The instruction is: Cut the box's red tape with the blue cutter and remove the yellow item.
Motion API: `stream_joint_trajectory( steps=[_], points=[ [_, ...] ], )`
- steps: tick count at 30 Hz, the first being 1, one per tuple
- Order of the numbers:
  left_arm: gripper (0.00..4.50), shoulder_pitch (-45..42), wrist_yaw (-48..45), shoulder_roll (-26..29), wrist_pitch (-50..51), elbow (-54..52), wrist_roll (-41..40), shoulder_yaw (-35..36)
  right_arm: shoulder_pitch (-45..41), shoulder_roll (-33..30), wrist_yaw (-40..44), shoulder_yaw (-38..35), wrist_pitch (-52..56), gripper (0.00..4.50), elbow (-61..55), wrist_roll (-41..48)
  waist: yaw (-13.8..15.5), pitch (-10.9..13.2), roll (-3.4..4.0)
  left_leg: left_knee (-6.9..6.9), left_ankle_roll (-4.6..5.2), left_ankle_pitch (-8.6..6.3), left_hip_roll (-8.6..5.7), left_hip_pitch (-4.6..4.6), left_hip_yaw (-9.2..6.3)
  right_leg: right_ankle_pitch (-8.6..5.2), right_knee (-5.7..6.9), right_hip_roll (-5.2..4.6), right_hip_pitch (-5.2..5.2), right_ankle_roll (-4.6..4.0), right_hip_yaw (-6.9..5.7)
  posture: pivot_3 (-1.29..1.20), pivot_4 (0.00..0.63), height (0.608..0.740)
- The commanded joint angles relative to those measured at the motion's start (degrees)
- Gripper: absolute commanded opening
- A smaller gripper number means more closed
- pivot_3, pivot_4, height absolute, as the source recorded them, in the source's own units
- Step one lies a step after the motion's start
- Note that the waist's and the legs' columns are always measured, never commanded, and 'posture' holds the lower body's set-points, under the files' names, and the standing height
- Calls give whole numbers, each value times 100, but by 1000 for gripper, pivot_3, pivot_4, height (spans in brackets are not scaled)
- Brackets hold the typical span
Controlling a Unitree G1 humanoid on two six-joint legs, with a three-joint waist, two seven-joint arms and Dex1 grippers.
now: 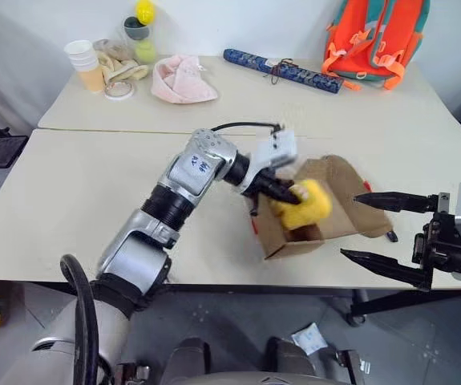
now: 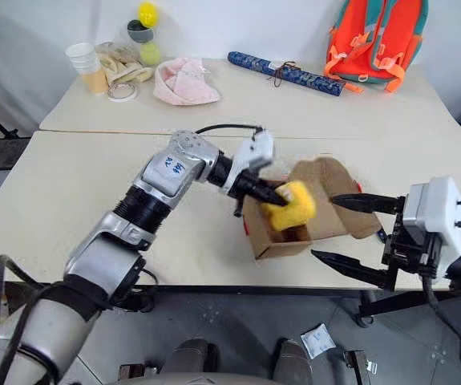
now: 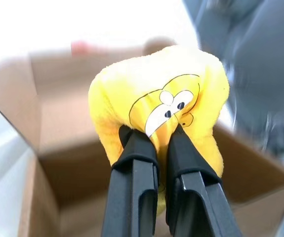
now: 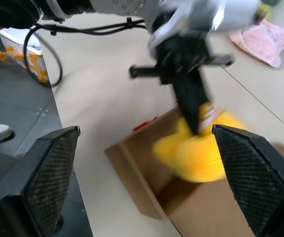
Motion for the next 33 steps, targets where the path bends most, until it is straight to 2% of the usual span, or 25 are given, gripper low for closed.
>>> stream_joint_trajectory(
  steps=[1, 4, 7, 9, 13, 17, 20, 24, 28, 33],
  points=[
    [14, -45, 328, -364, -512, 158, -781, 1029, -48, 116, -11, -12, -280, 4500, 27, -145, -4, 0, 0, 0, 0, 0, 0, 1, 0, 0, 1, 0, 0, 0, 0, 0, 150, 740],
    [14, -117, 722, -527, -794, 320, -1188, 1715, -192, 240, -113, 122, -454, 4500, 73, -253, -12, 0, 0, 1, 0, 0, 0, 1, 0, 0, 0, 0, 1, 0, 0, 0, 150, 740],
    [14, -61, 1141, -424, -1266, 297, -1567, 2444, -468, 418, -283, 371, -565, 4500, 71, -242, -56, 0, 0, 0, 0, 0, 0, 4, 0, 0, 1, 0, 1, 0, 0, 0, 150, 740],
    [14, 348, 1243, 68, -1479, -39, -1537, 2719, -727, 605, -386, 721, -661, 4500, 27, -236, -103, -1, 2, -4, 0, 0, 0, 6, 0, 0, 1, 0, 1, 0, 0, 0, 150, 740],
    [14, 1908, 1328, 1441, -1528, -925, -1258, 3024, -1240, 1055, -453, 1566, -871, 4500, 50, -367, -350, -13, 22, -39, -3, 1, 0, 43, -1, 0, 12, 1, 5, 0, 4, 0, 150, 740],
    [14, 3340, 1623, 2338, -1528, -1521, -1267, 3528, -1624, 1329, -350, 2156, -1003, 4500, 242, -520, -312, -1, -1, -51, -9, 0, 0, 55, -9, 0, 14, 1, 5, 0, -5, 0, 150, 740],
    [14, 4368, 1819, 2822, -1584, -1668, -1255, 3945, -1994, 1690, -336, 2632, -1249, 4500, 491, -751, -260, -2, -15, -15, -15, -9, 1, 32, -33, 1, 13, -1, 11, 1, -22, 0, 150, 740],
    [14, 4994, 2033, 2973, -1514, -1714, -1366, 4183, -2156, 1980, -174, 2996, -1682, 4500, 813, -1157, -136, -2, -15, -3, -14, -11, 0, 30, -38, 1, 12, -3, 22, 2, -26, 0, 150, 740],
    [1204, 5114, 2159, 2817, -1398, -1798, -1517, 4140, -2174, 2060, 126, 3200, -2089, 4500, 1166, -1454, -125, -4, -18, 0, -13, -11, 0, 30, -39, 1, 13, -3, 25, 2, -28, 0, 150, 740],
    [2701, 4966, 2210, 2686, -1261, -1986, -1688, 4013, -2124, 1999, 234, 3151, -2055, 4500, 1296, -1442, -180, -4, -17, -4, -13, -11, 1, 32, -37, 1, 16, -1, 21, 1, -29, 0, 150, 740]
  ],
)
